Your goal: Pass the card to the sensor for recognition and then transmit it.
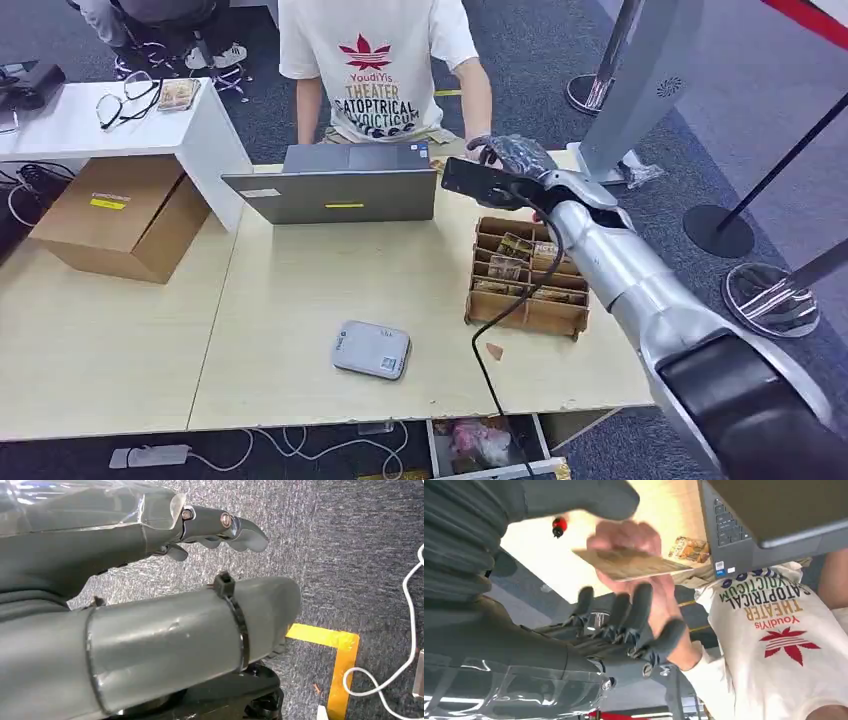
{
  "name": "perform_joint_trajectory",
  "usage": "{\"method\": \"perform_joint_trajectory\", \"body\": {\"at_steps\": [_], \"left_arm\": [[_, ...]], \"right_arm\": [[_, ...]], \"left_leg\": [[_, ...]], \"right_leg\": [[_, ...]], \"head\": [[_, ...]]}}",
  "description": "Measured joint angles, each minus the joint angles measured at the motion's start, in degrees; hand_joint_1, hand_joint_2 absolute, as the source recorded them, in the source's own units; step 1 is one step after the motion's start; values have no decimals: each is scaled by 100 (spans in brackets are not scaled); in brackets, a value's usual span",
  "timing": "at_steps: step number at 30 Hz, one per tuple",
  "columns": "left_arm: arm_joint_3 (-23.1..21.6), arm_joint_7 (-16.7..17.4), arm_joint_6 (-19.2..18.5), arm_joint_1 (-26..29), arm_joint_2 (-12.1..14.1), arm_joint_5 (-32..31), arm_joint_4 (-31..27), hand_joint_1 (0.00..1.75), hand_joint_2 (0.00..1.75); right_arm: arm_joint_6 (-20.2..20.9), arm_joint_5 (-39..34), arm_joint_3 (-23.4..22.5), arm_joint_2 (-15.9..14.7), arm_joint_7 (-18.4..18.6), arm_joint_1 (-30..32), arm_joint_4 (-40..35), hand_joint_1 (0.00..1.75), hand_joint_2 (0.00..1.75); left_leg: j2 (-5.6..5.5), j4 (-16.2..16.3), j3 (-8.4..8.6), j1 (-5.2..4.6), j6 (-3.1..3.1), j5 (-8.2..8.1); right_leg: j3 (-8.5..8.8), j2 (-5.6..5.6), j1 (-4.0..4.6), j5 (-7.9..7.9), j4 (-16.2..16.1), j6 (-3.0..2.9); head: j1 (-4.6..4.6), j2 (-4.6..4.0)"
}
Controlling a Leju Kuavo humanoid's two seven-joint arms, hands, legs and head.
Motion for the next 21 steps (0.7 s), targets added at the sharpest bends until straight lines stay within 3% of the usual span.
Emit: {"method": "perform_joint_trajectory", "body": {"at_steps": [10,21], "left_arm": [[0,17,2,1,4,-31,0,0,0],[0,-142,2,-27,-26,-79,55,0,0]], "right_arm": [[-370,-9,4,-24,-96,193,-267,0,175],[-1443,-525,-628,-112,-450,992,-1843,0,175]], "left_leg": [[1,0,1,0,0,0],[-1,0,1,0,0,0]], "right_leg": [[-2,2,0,0,-1,0],[-2,-1,0,0,-2,0]], "head": [[-2,0],[5,0]]}}
